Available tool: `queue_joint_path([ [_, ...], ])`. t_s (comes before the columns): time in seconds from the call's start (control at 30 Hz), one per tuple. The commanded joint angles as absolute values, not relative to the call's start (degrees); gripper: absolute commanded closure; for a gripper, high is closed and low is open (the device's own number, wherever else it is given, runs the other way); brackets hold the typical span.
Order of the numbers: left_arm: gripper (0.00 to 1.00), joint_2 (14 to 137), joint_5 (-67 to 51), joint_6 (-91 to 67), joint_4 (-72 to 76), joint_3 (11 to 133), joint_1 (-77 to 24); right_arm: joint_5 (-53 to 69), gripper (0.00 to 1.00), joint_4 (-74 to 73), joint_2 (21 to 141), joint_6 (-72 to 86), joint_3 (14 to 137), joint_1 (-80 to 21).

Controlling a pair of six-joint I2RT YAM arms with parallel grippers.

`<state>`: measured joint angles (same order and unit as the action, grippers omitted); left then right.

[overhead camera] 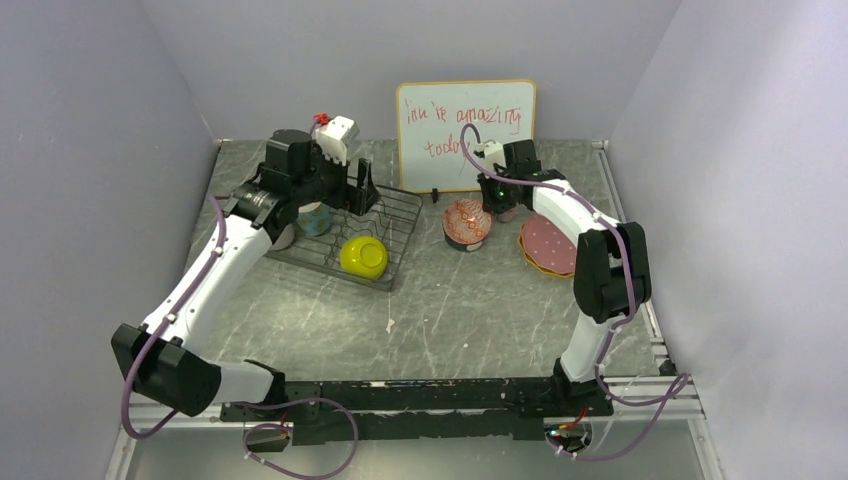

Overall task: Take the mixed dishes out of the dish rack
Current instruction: Place the bowl at the center of the board.

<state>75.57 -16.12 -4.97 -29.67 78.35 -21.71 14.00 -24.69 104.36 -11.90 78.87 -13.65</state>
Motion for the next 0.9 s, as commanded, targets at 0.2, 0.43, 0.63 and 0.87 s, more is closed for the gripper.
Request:
queue_joint_path([
  [0.2, 0.06, 75.7, -11.1, -0.7, -28.2, 77.0, -21.4, 14.4, 0.84, -23.1, 104.8, -12.7, 77.2, -13.4],
  [0.43, 0.06, 75.7, -9.1, 3.6, -28.0, 75.2, -21.4, 15.4, 0.71, -23.7, 102.7, -12.4, 78.6, -13.4],
  [0.63, 0.06, 77.2, -9.3, 5.5, -31.7, 74.9, -21.4, 16.3, 0.51, -24.4, 98.5, -12.5, 80.3, -13.4],
  [0.87, 0.06, 75.8, -13.4, 3.7, -30.9, 67.5, -21.4, 16.8, 0.30, -24.7, 91.2, -13.3, 77.3, -13.4],
])
